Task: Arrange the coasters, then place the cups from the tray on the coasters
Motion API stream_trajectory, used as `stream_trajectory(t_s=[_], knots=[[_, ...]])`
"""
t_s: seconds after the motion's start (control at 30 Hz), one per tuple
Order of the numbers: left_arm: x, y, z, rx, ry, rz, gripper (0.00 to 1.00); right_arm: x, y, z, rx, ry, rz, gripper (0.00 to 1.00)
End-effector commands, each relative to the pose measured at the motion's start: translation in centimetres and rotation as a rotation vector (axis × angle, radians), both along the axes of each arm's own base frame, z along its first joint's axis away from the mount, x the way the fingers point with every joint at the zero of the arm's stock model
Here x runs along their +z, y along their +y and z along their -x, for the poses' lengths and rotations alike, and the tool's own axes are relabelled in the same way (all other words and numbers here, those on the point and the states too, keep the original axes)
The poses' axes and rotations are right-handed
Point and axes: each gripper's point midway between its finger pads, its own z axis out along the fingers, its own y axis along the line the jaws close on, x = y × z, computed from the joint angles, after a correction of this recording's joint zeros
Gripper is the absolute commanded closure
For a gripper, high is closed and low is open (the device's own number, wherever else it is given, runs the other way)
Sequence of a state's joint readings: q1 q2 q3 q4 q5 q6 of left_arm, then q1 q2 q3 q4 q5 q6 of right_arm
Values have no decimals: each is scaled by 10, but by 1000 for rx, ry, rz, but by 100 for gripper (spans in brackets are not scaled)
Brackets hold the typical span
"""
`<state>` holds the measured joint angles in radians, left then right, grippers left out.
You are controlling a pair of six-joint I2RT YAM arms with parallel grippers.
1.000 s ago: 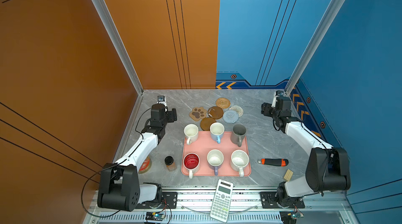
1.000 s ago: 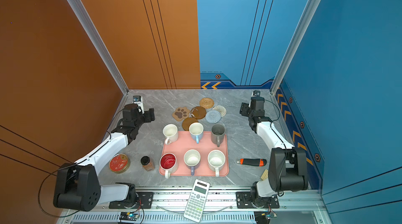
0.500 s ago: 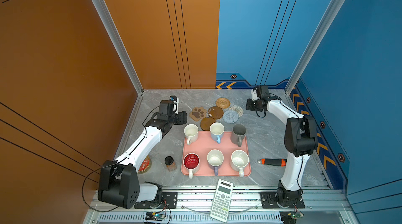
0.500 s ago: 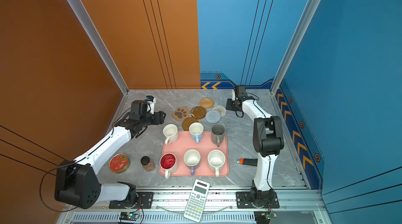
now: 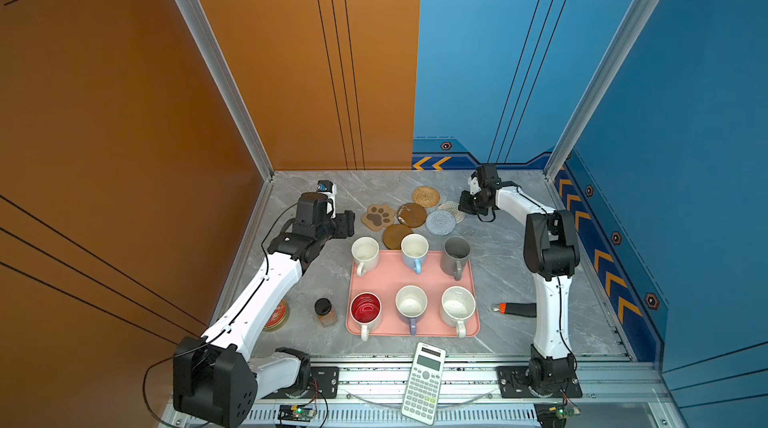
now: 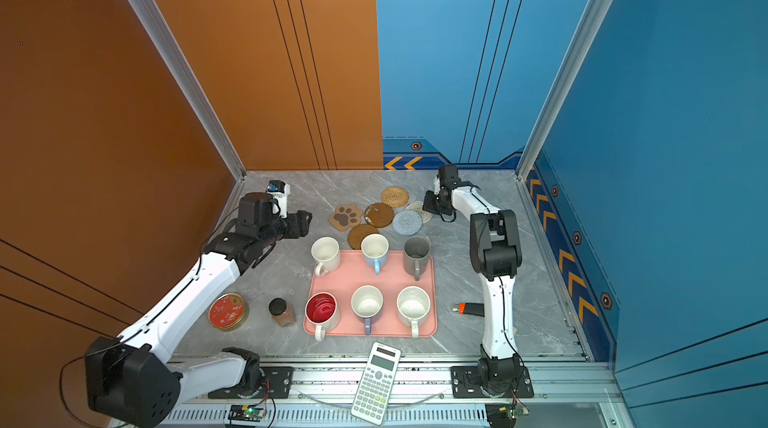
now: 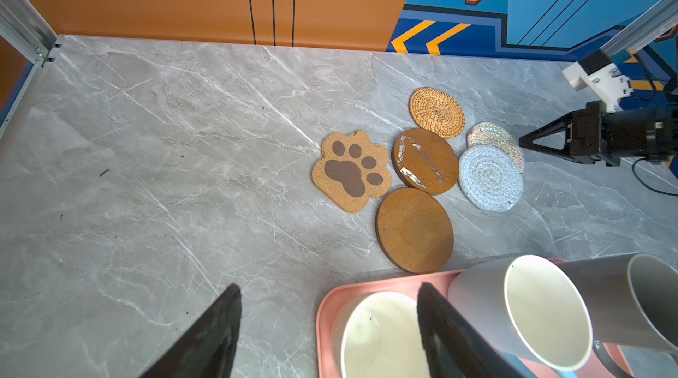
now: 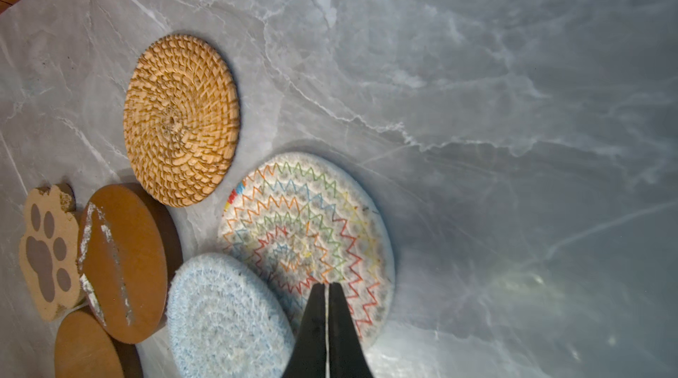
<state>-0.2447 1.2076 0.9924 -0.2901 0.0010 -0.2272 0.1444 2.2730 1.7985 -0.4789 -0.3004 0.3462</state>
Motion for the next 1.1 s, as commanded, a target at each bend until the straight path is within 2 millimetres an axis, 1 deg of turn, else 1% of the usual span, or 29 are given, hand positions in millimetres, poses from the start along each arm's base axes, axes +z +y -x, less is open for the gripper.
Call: stream_trajectory(t_s=[0.0,0.17,0.3,0.57,0.67,0.7,0.73,0.83,1.07], knots=[[-5,2,10,17,20,-6,24,2,10,-3,-4,19,-34,100],[-4,2,13,15,18,-7,24,-14,7,3,-14,79,-11,100],[-4,2,14,13,18,-7,24,-19,4,10,-19,104,7,100],[-3,-1,16,3,13,-4,24,-29,-10,25,-38,167,38,100],[-3,-1,17,1,14,-5,24,-30,-21,31,-58,180,51,100],[-4,-1,17,0,15,-7,24,-26,-26,30,-68,172,55,100],[-5,-1,17,-1,16,-8,24,-33,-33,38,-79,197,63,100],[-5,-3,17,-4,17,-7,24,-33,-47,45,-108,212,63,100],[-1,-9,16,-19,12,-3,24,-23,-73,56,-157,215,75,100]])
